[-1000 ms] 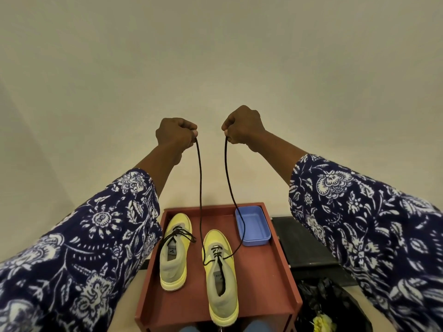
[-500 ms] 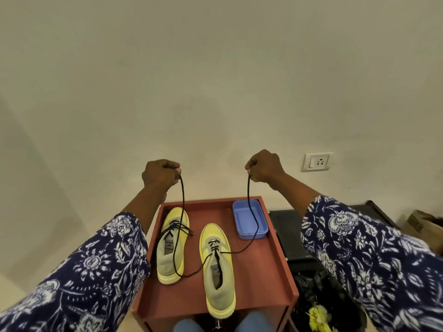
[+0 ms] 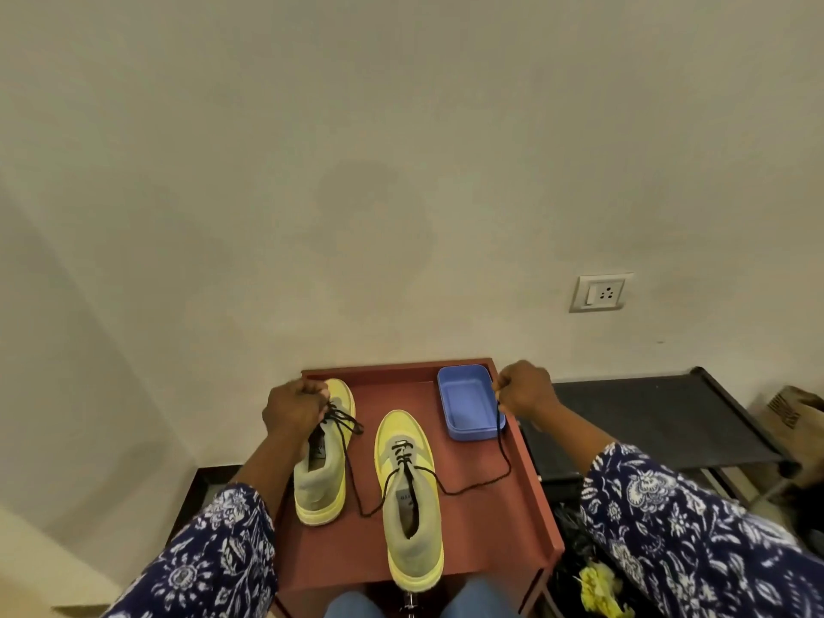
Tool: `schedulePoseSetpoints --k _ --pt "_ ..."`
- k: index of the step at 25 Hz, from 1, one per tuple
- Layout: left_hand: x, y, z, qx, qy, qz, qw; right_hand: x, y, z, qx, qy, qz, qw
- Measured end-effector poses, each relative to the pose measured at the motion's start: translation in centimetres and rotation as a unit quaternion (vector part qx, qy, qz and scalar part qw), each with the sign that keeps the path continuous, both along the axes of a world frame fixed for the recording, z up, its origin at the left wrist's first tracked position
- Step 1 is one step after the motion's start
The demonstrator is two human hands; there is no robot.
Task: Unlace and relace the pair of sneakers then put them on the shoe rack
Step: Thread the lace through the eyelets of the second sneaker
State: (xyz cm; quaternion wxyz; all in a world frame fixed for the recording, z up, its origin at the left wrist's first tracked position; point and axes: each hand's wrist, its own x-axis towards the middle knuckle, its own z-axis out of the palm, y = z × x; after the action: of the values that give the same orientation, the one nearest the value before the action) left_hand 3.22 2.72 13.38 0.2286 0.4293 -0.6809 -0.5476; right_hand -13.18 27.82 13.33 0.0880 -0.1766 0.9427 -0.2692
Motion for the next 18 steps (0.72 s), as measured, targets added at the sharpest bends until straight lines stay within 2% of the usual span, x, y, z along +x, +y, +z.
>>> schedulePoseSetpoints --k 3,7,18 --pt "0.6 0.0 -2.9 -0.014 -0.060 0.002 0.998 0.3 0.2 -2.5 0.014 -0.024 0.000 1.000" --pt "1.4 0.4 -5.6 0.003 -0.082 0.009 0.997 0.9 0.4 -5.5 0.033 -0.046 -0.018 0.998" --pt "3.9 1.3 -13.9 -0.008 -0.218 -0.048 0.975 2.7 -0.3 -12.5 0.035 -0.095 -0.110 0.989"
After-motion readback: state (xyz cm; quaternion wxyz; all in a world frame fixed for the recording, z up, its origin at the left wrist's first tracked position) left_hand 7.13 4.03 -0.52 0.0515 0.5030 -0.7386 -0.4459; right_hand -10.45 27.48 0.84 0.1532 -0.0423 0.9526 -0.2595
